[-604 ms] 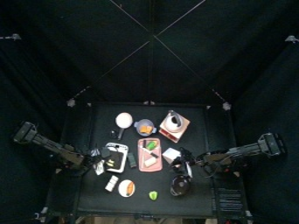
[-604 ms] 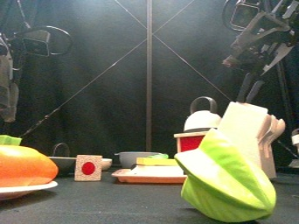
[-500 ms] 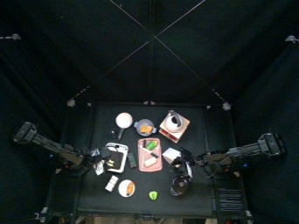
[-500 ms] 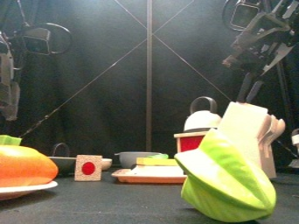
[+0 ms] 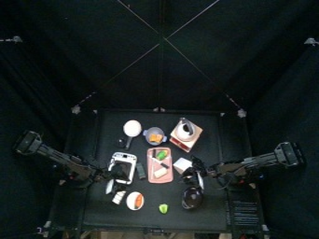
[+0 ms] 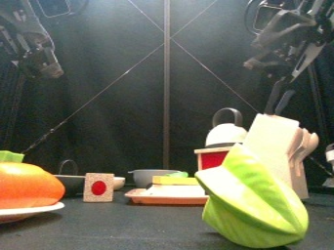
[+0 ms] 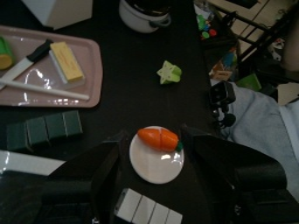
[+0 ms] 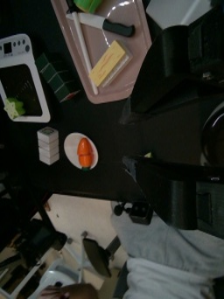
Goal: Grab starfruit top
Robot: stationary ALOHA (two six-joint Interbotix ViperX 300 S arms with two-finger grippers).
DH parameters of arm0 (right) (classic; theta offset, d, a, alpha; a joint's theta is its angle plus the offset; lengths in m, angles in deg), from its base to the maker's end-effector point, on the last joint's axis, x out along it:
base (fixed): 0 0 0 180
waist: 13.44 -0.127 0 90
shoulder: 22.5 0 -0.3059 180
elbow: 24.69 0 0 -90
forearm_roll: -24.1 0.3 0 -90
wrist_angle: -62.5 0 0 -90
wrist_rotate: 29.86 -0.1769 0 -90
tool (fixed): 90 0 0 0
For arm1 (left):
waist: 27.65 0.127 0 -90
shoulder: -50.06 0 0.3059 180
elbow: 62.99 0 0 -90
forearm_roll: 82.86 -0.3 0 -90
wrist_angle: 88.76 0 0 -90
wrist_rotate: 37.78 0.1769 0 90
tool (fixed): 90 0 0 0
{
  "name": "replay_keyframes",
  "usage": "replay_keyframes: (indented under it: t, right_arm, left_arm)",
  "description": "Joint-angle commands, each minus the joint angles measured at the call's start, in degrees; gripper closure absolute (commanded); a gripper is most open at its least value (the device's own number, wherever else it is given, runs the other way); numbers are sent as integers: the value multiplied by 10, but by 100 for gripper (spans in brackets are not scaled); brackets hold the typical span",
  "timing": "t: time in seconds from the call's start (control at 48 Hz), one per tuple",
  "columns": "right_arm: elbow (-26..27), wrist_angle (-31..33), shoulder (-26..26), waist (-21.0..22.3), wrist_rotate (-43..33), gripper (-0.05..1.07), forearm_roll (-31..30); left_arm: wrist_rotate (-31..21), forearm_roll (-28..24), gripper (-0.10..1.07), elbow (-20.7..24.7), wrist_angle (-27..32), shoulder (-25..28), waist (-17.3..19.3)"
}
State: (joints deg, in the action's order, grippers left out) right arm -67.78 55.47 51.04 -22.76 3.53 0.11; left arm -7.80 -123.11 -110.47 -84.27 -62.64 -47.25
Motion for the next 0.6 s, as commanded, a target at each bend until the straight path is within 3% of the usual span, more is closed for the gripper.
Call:
replay_keyframes:
  t: [0.0,0.146,0.312,0.583]
  right_arm:
    - [49,4,40,-33,0,27,55]
    - [112,94,91,-97,-1,27,167]
    - [192,247,143,-124,0,27,330]
    - [303,410,216,-123,-39,28,389]
  left_arm:
    - [1,-32,10,14,-24,0,1]
    - [2,-66,10,9,-28,-1,3]
    - [3,-85,10,4,-28,-5,4]
    - [0,-78,10,-18,-7,-20,5]
